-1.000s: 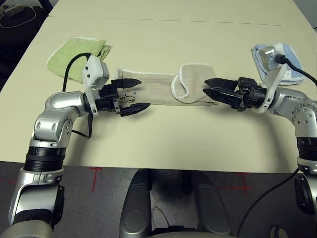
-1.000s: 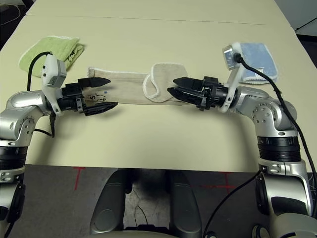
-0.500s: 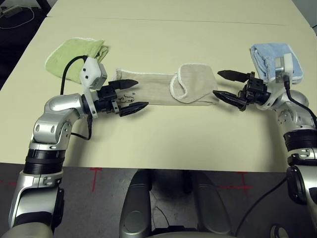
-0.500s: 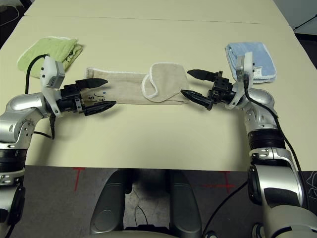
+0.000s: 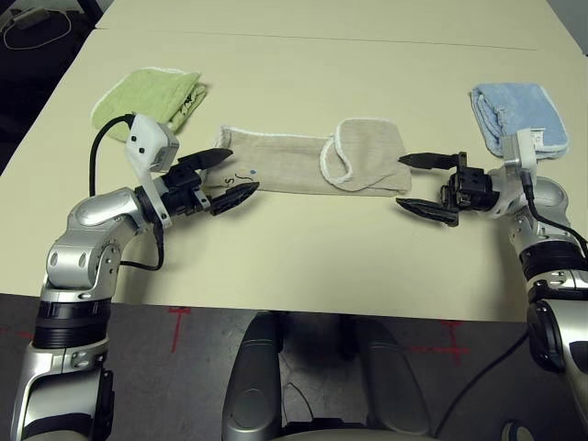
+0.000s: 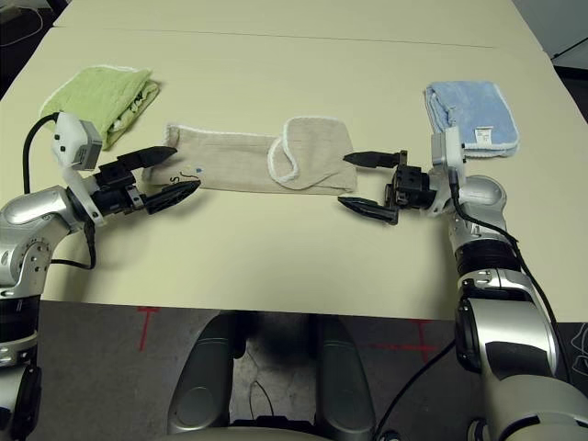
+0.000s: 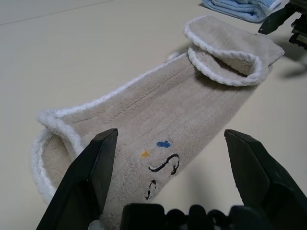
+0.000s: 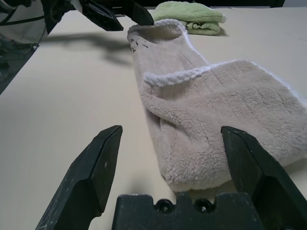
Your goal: Fold the towel and set it aside.
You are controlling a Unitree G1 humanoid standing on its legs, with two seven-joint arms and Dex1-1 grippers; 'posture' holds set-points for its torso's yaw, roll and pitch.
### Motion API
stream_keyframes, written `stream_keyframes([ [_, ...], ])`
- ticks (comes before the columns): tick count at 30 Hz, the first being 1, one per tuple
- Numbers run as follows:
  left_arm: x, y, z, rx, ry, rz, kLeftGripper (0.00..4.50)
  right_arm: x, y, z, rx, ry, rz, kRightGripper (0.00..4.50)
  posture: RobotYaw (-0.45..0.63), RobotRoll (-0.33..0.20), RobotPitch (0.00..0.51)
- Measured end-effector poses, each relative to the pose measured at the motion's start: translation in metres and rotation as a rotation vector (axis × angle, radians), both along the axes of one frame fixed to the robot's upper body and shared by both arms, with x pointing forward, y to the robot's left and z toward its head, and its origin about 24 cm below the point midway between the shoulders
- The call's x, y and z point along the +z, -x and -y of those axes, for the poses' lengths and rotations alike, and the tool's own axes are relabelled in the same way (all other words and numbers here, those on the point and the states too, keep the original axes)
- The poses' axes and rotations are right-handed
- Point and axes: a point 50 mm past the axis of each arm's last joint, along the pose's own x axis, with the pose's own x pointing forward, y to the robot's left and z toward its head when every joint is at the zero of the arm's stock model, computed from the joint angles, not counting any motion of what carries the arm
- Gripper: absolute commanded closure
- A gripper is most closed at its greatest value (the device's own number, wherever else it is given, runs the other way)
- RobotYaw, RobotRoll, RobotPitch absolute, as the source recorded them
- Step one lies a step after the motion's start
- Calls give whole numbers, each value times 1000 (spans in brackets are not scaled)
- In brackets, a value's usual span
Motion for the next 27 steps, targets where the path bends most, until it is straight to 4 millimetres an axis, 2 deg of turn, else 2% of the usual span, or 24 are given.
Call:
stream_keyframes([
  [6,2,0,-1,2,-8,3,0,7,4,18,-37,-2,-38,16,112,0,273],
  [14,-1,-2,-4,16,4,-15,0,16,6,20,-32,-44,-45,16,99,0,272],
  [19,2,-3,-13,96,35,-16,0,12,9,21,-34,-41,-48,16,104,0,273],
  [23,11,-1,-26,168,110,-86,0,12,9,20,-29,-37,-44,16,111,0,273],
  [27,31,4,-30,177,201,-102,0,10,8,16,-21,-42,-47,16,116,0,275],
])
